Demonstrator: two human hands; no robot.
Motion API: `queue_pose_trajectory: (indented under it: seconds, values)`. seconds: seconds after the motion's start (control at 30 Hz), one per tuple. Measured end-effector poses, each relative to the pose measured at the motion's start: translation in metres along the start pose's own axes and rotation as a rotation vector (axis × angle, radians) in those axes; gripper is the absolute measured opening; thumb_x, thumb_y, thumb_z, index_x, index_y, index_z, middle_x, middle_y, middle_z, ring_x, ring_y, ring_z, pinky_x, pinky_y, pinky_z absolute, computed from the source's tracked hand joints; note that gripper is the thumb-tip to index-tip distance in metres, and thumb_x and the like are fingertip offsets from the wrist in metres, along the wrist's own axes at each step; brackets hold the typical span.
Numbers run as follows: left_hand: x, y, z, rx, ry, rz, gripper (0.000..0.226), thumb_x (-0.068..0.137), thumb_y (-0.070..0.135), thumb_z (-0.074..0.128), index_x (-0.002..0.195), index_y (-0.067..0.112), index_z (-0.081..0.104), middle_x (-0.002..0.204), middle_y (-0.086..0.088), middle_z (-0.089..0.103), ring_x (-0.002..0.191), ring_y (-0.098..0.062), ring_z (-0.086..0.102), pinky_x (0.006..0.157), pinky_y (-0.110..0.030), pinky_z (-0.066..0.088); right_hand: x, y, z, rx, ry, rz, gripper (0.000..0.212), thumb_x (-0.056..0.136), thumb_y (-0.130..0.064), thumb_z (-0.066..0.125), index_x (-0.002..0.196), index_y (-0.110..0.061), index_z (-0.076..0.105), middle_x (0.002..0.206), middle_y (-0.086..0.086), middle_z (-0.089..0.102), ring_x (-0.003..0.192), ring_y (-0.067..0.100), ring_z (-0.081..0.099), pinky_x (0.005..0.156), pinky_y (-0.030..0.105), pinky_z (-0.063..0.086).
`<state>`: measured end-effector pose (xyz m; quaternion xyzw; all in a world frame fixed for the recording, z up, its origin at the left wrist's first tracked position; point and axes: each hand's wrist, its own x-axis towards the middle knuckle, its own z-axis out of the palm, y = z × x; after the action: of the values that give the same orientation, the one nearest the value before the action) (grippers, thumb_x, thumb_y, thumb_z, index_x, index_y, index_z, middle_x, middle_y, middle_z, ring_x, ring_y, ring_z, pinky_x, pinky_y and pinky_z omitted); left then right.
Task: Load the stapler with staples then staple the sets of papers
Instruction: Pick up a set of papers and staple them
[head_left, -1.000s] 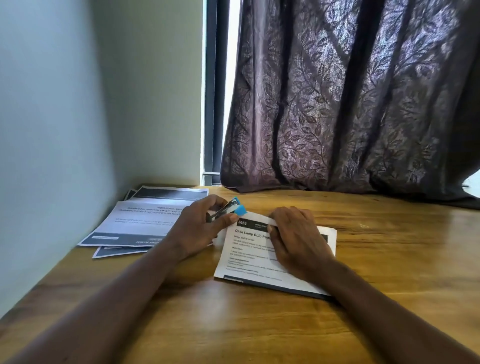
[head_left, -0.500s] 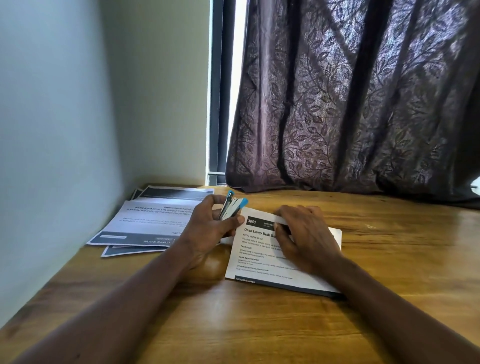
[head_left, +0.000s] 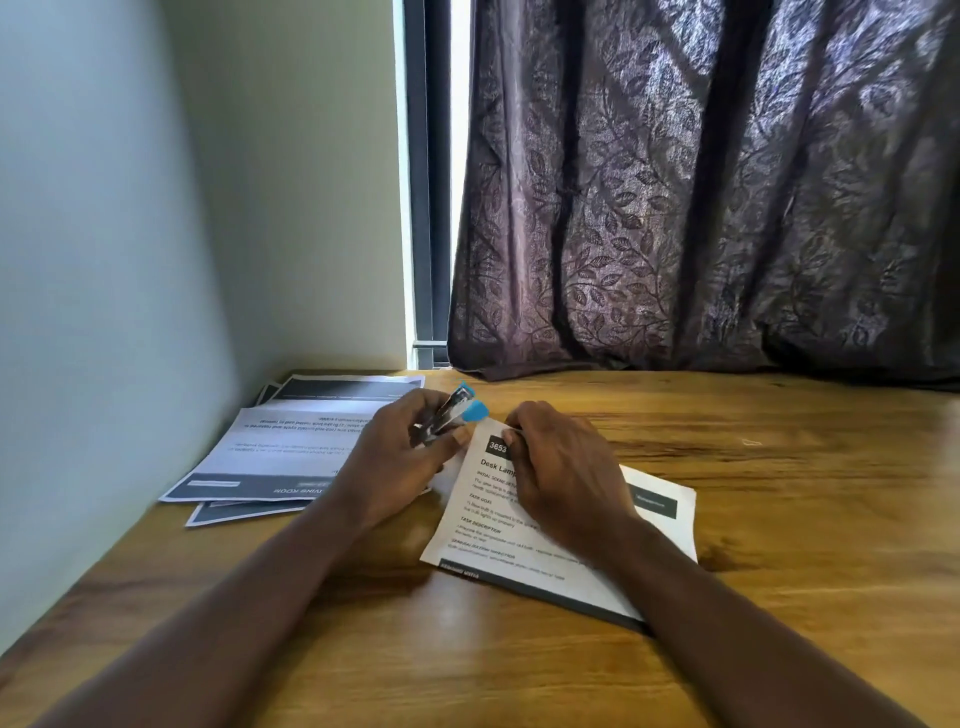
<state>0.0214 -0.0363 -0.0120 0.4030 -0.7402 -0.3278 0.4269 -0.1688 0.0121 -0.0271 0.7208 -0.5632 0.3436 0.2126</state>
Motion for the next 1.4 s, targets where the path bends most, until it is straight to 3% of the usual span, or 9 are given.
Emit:
queue_pose_trajectory:
  seconds: [0.1, 0.23, 0.4, 0.63, 0.8, 0.97, 1.2, 1.4]
  values:
    - [0.003, -0.001, -0.009, -0.029, -0.064, -0.033, 0.023, 0.095, 0.031, 0.067, 0.117, 0.026, 0.065, 0.115, 0.004, 0.071, 0.103, -0.021, 0.068, 0.073, -0.033, 0.064, 0.001, 0.001, -0.003, -0.011, -0.029, -0.026, 0.012, 0.103, -0.027, 0.045, 0.099, -0.020, 0.053, 0.084, -0.001, 0.059, 0.071, 0.021, 0.054, 0.064, 0.032, 0.031]
    - [0.002, 0.002, -0.021, 0.030, -0.141, -0.045, 0.043, 0.081, 0.055, 0.065, 0.110, 0.024, 0.072, 0.102, 0.009, 0.078, 0.084, -0.017, 0.068, 0.064, -0.024, 0.058, 0.002, -0.002, -0.008, -0.011, -0.115, -0.064, 0.007, 0.099, -0.027, 0.052, 0.103, -0.022, 0.050, 0.088, -0.002, 0.058, 0.072, 0.013, 0.047, 0.066, 0.030, 0.037]
    - [-0.002, 0.000, -0.025, 0.163, -0.285, -0.042, 0.047, 0.075, 0.056, 0.069, 0.114, 0.031, 0.072, 0.107, 0.014, 0.074, 0.100, -0.016, 0.068, 0.073, -0.021, 0.055, 0.003, -0.003, -0.010, 0.014, -0.155, -0.074, 0.012, 0.099, -0.029, 0.053, 0.108, -0.024, 0.048, 0.094, -0.004, 0.057, 0.077, 0.010, 0.046, 0.070, 0.028, 0.040]
    - [0.000, -0.001, -0.022, 0.163, -0.228, 0.042, 0.039, 0.073, 0.049, 0.076, 0.108, 0.035, 0.068, 0.107, 0.012, 0.072, 0.100, -0.013, 0.066, 0.080, -0.021, 0.052, 0.002, -0.006, -0.010, 0.011, -0.156, -0.106, 0.010, 0.100, -0.027, 0.050, 0.109, -0.023, 0.049, 0.092, -0.003, 0.054, 0.075, 0.012, 0.044, 0.068, 0.029, 0.034]
    - [0.000, 0.000, -0.026, 0.131, -0.208, 0.087, 0.038, 0.069, 0.051, 0.078, 0.101, 0.031, 0.075, 0.101, 0.016, 0.077, 0.097, -0.005, 0.069, 0.082, -0.022, 0.056, 0.001, -0.007, -0.010, 0.011, -0.148, -0.129, 0.012, 0.100, -0.029, 0.048, 0.109, -0.023, 0.049, 0.092, -0.002, 0.055, 0.075, 0.012, 0.043, 0.069, 0.029, 0.033]
    - [0.005, -0.002, -0.026, 0.200, -0.193, 0.118, 0.031, 0.077, 0.040, 0.083, 0.102, 0.022, 0.079, 0.104, 0.011, 0.078, 0.096, -0.017, 0.071, 0.077, -0.019, 0.052, 0.001, -0.007, -0.008, 0.018, -0.140, -0.142, 0.010, 0.100, -0.029, 0.047, 0.106, -0.022, 0.050, 0.091, 0.000, 0.057, 0.074, 0.015, 0.047, 0.067, 0.034, 0.043]
    - [0.005, -0.001, -0.031, 0.251, -0.222, 0.139, 0.034, 0.076, 0.035, 0.087, 0.106, 0.022, 0.079, 0.108, 0.011, 0.077, 0.098, -0.011, 0.071, 0.094, -0.027, 0.057, 0.000, -0.007, -0.005, 0.046, -0.155, -0.135, 0.014, 0.101, -0.034, 0.041, 0.107, -0.023, 0.048, 0.092, -0.001, 0.056, 0.076, 0.014, 0.047, 0.069, 0.031, 0.042]
    - [0.004, 0.000, -0.030, 0.226, -0.248, 0.146, 0.037, 0.069, 0.049, 0.080, 0.098, 0.026, 0.079, 0.098, 0.020, 0.076, 0.091, -0.004, 0.071, 0.079, -0.015, 0.055, 0.000, -0.007, -0.004, 0.030, -0.157, -0.132, 0.010, 0.100, -0.030, 0.046, 0.107, -0.024, 0.047, 0.093, -0.001, 0.056, 0.076, 0.015, 0.048, 0.070, 0.029, 0.039]
